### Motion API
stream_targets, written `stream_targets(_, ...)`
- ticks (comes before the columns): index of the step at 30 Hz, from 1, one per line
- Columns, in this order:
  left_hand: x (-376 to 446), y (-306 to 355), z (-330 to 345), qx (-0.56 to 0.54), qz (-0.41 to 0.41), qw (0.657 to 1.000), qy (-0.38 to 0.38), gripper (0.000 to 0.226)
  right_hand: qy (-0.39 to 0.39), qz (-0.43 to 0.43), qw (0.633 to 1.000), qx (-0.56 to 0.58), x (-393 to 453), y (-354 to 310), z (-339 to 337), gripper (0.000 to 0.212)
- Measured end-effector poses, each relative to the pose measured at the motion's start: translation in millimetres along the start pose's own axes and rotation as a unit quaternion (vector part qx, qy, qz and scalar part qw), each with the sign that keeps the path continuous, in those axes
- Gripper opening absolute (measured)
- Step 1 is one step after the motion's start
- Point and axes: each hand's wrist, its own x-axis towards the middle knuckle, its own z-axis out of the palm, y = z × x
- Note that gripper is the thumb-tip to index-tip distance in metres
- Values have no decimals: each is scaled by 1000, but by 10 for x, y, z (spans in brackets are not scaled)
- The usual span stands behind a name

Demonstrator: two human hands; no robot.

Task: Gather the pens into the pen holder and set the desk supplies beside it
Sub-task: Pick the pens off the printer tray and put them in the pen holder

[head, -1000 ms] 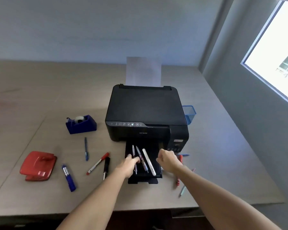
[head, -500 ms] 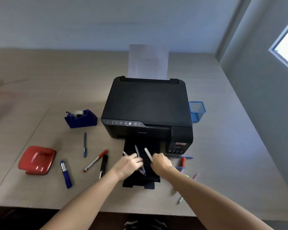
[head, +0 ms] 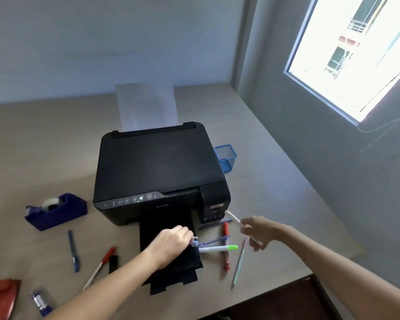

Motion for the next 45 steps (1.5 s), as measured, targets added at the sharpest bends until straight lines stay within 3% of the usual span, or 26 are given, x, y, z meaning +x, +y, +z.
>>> stream_targets(2, 153, 133, -279, -60, 3, 998, 32, 5, 39, 41, 997, 56, -59, 169, -258, 13)
stream_targets(4, 392, 231, -632, -159, -8, 985, 60, 10, 98, 50, 992, 63, -30, 292, -515, 14)
stream_targets(8, 1110, 205, -1311, -330, -77, 926, 163, 6, 179, 41, 975, 127, 199, 298, -976, 16)
stream_targets(14, 2438, -289, -1458, -304, -250, 868, 301, 13, 232, -63, 956, 168, 696, 11, -1591, 21)
stream_targets(19, 3120, -685, -973, -294, -382, 838, 257, 11, 248, -94, 948, 177, 1094, -169, -1869, 19)
stream_targets(25, 3466, -740, -564, -200, -429, 874, 109, 9, 269, -89, 953, 104, 1470, -294, -1909, 12)
stream_targets(30, 3559, -748, -449, -188, -471, 862, 17, 15, 269, -113, 948, 125, 1612, -318, -1897, 20)
stream_targets(34, 3548, -714, -465, -199, -469, 860, -16, 16, 268, -151, 941, 139, 1627, -295, -1891, 20)
stream_targets(37, 3474, -649, -556, -165, -428, 888, -5, 28, 266, -158, 938, 153, 1576, -224, -1858, 19)
stream_targets(40, 3247, -451, -719, -182, -370, 909, 58, 31, 264, -147, 940, 158, 1435, -86, -1715, 20)
stream_targets(43, 2792, -117, -878, -215, -278, 931, 101, 20, 232, -122, 953, 153, 1232, 186, -1346, 15)
stream_targets(45, 2422, 117, -935, -255, -213, 942, 53, 8, 171, -92, 973, 127, 1105, 436, -1007, 20)
